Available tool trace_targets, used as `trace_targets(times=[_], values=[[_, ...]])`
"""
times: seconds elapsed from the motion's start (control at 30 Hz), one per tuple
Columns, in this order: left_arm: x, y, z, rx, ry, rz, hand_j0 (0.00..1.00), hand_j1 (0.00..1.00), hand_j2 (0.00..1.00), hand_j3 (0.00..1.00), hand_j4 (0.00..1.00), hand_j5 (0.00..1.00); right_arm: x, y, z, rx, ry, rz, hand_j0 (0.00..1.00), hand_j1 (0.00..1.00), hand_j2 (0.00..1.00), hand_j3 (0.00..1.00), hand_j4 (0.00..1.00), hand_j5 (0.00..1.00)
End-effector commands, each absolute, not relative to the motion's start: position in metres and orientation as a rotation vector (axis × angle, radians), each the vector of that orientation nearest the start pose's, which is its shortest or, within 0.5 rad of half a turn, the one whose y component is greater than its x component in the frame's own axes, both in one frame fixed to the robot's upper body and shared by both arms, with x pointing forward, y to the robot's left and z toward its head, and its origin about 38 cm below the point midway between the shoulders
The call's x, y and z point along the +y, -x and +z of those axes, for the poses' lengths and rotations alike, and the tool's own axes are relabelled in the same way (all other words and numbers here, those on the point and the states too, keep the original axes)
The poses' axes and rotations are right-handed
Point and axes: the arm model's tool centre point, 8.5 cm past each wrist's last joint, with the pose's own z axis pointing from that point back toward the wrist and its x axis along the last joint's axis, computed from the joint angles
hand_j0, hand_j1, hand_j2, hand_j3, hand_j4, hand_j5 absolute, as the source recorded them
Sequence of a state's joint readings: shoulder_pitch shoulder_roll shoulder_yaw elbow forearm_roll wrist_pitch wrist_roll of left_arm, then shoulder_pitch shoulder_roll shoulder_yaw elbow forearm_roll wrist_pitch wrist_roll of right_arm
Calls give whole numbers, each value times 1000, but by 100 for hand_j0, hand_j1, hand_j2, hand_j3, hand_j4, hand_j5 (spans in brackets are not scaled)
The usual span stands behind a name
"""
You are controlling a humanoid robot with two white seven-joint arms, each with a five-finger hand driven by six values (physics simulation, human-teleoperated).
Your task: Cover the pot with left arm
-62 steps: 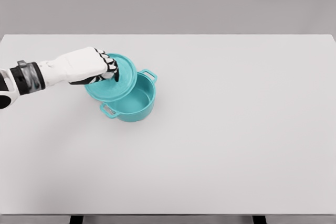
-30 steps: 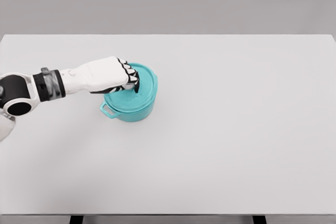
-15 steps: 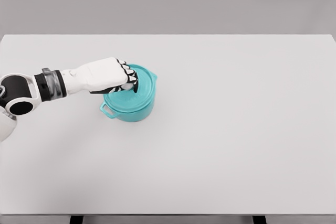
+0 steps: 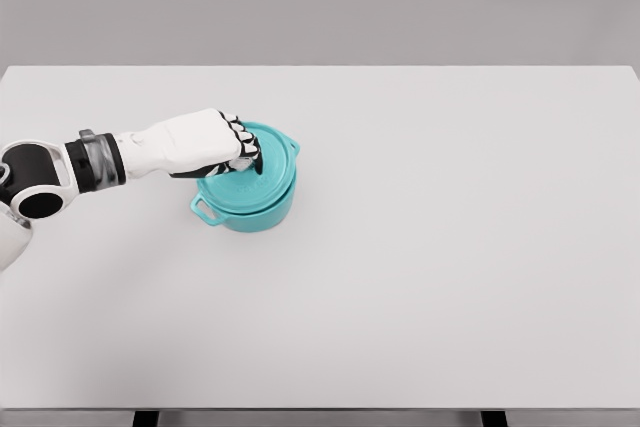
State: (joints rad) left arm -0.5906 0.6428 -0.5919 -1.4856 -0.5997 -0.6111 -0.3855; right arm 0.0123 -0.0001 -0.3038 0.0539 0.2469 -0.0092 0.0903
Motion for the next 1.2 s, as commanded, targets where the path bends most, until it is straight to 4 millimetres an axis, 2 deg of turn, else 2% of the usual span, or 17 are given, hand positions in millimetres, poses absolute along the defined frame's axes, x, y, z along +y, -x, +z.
trace_targets(times=[0.0, 1.17], values=[[229, -432, 195, 2138, 575, 2807, 58, 58, 58, 58, 58, 58, -258, 24, -261, 49, -17, -62, 100, 100, 100, 100, 100, 100], [228, -433, 191, 2152, 568, 2812, 66, 66, 66, 66, 66, 66, -258, 24, -261, 49, -17, -62, 100, 100, 100, 100, 100, 100]])
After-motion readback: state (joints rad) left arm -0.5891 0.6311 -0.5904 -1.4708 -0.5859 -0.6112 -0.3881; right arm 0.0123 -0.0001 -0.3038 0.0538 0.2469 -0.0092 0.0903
